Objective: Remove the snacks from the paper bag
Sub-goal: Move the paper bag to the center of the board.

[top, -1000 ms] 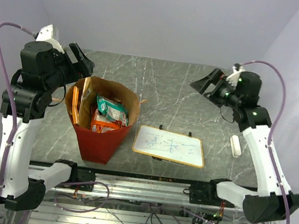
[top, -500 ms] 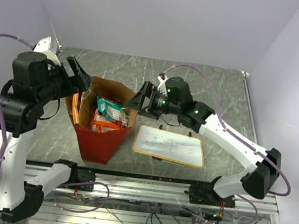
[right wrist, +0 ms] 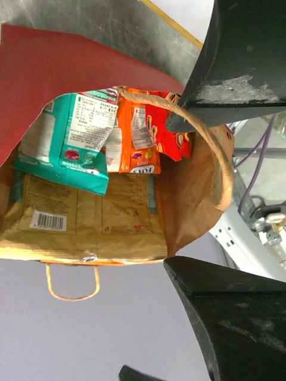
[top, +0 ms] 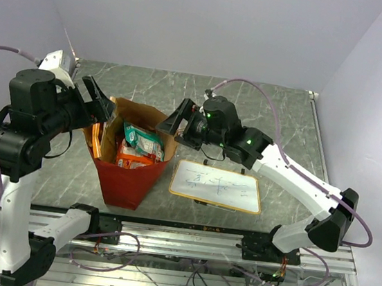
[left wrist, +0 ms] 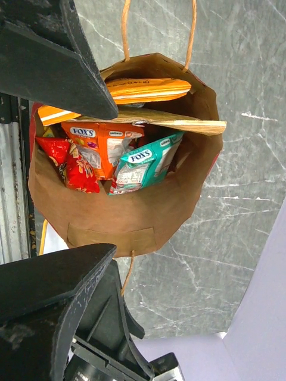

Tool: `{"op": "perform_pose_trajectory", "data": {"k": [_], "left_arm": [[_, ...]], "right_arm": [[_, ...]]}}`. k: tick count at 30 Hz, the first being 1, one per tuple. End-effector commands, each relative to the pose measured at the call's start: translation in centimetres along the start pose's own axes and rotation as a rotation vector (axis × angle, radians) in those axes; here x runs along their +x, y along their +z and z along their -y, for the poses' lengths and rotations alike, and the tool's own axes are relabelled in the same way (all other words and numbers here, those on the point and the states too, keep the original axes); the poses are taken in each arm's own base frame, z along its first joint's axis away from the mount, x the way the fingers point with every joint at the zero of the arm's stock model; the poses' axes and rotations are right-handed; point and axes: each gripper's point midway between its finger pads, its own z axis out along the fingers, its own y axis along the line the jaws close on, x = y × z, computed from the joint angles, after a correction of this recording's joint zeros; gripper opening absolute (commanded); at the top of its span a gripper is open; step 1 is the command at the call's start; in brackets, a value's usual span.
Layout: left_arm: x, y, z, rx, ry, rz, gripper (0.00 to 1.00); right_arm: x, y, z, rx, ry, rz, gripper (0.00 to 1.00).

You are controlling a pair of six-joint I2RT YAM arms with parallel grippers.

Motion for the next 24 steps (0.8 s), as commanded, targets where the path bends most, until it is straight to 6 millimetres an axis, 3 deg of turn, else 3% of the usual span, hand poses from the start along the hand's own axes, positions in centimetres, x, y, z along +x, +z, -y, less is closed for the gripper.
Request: {"op": "perform_pose_trajectory", "data": {"k": [1,2,5,11,13,15,24], "left_arm": [[0.6,-0.5,0.2,0.021,0.008,-0.01,0.96],[0.6,-0.5,0.1,0.018,0.007,-0.011,0.95],[0.8,-0.5,-0.1,0.006,0.004,-0.015,0.96],[0.7,-0.2,-0.4,-0.013,-0.011,-0.014,0.95],[0.6,-0.1,-0.3,-0.013,-0.017,-0.011,0.96],[0.5,0.1,-0.3,-0.013,-0.02,-0.009,0.95],[0.2,1.7,-0.2,-0.024,-0.031,-0.022,0.95]], "right_arm": [[-0.8,-0.2,0.3,0.052,-0.026,0.044,0.74],[-1.0,-0.2,0.2,0.053,-0.03,0.051,0.63],[-1.6,-0.2,0.1,0.067,-0.051,0.071,0.52],[-2.7,0.6,-1.2,0.053,-0.124,0.094,0.13],[-3.1,1.2,-1.8,0.037,-0.154,0.092,0.05],[-3.4,2.2,-2.2,0.028,-0.181,0.085,0.0],[-7.5,5.9,-2.8,-0.024,-0.217,0.077,0.0]]}}
